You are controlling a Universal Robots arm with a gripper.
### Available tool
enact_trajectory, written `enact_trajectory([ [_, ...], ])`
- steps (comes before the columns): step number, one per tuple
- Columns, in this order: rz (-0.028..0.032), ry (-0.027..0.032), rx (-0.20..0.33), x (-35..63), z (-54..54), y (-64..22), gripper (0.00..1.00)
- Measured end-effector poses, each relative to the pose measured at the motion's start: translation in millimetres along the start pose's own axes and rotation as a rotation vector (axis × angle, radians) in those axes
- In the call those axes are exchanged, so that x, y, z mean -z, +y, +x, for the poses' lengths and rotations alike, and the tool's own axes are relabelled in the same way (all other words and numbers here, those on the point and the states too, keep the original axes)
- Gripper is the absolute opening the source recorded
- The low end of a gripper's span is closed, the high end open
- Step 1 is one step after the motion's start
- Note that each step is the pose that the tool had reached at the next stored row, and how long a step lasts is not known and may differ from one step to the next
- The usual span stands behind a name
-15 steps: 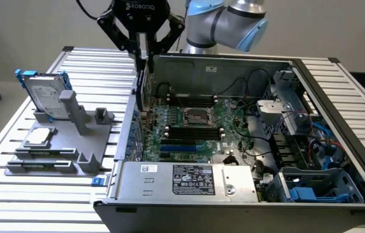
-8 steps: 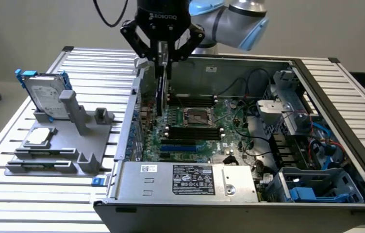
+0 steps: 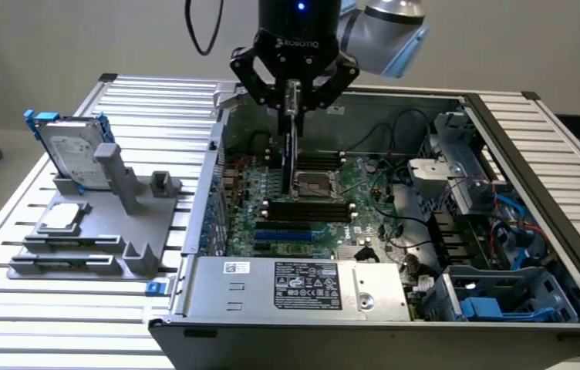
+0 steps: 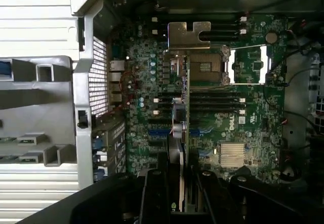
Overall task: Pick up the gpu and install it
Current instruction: 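Pick up the gpu and move the gpu toward the slot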
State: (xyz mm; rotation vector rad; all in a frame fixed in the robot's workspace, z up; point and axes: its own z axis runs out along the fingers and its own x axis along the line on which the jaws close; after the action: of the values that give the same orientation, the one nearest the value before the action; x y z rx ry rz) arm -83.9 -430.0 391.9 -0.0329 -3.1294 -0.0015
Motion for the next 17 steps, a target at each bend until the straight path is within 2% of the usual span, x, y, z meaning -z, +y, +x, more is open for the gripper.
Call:
enact_trajectory([
  [9,0.0000,0.0000,0.000,-15.9,-40.5,0.8,0.27],
  [12,0.0003,0.0024,0.000,-17.7,-42.4,0.9,0.27],
  [17,0.0001,0.0024,0.000,-17.8,-42.4,0.9,0.27],
])
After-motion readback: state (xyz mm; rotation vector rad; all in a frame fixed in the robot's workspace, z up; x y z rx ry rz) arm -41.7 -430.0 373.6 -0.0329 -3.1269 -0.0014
